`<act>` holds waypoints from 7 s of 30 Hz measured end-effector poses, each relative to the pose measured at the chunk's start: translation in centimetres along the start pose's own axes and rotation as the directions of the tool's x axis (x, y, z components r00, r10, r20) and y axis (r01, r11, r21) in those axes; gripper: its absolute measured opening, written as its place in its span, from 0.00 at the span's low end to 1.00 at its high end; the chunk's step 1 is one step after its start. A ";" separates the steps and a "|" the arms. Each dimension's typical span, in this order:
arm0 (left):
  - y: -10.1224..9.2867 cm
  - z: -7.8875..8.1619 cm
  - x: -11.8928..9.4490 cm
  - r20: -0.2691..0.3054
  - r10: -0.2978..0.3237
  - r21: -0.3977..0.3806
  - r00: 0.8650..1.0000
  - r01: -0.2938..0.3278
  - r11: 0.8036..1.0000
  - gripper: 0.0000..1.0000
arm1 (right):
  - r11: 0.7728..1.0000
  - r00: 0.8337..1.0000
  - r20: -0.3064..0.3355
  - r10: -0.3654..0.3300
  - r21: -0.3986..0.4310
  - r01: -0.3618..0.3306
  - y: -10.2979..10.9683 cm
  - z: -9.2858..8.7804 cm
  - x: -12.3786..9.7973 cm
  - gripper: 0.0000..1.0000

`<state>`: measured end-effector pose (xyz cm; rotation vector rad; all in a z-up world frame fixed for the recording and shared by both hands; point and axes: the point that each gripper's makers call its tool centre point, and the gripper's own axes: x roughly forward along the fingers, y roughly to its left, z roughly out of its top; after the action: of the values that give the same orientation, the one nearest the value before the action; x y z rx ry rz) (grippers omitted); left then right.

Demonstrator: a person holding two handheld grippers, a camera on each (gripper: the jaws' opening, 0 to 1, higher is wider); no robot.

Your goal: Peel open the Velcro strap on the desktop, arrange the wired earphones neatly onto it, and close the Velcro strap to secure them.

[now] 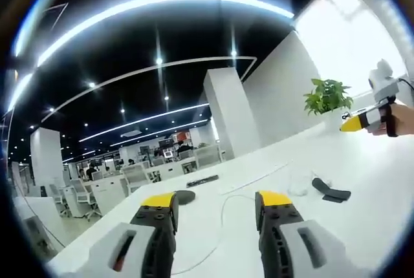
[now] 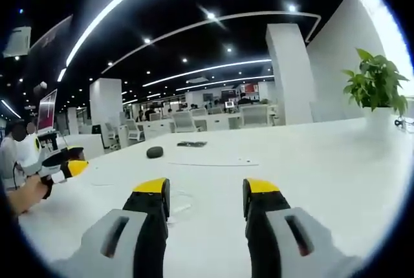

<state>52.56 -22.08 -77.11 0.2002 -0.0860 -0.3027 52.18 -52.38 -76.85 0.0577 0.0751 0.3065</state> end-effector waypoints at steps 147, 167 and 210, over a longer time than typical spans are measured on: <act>-1.6 1.4 -0.2 0.020 -0.153 -0.092 0.988 0.154 0.984 0.50 | 0.898 0.854 -0.303 0.423 0.012 -0.440 8.5 -7.7 4.0 0.31; -1.8 1.3 -0.3 0.010 -0.164 -0.096 0.986 0.164 0.982 0.50 | 0.884 0.836 -0.326 0.441 0.001 -0.467 9.6 -8.4 4.6 0.26; -2.4 1.0 -0.3 -0.006 -0.193 -0.105 0.981 0.192 0.976 0.50 | 0.910 0.855 -0.356 0.378 -0.027 -0.414 8.7 -8.4 7.0 0.21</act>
<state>51.50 -24.43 -76.65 0.1077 -0.0347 -0.4977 55.55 -41.58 -85.05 -0.0865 0.3992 0.7353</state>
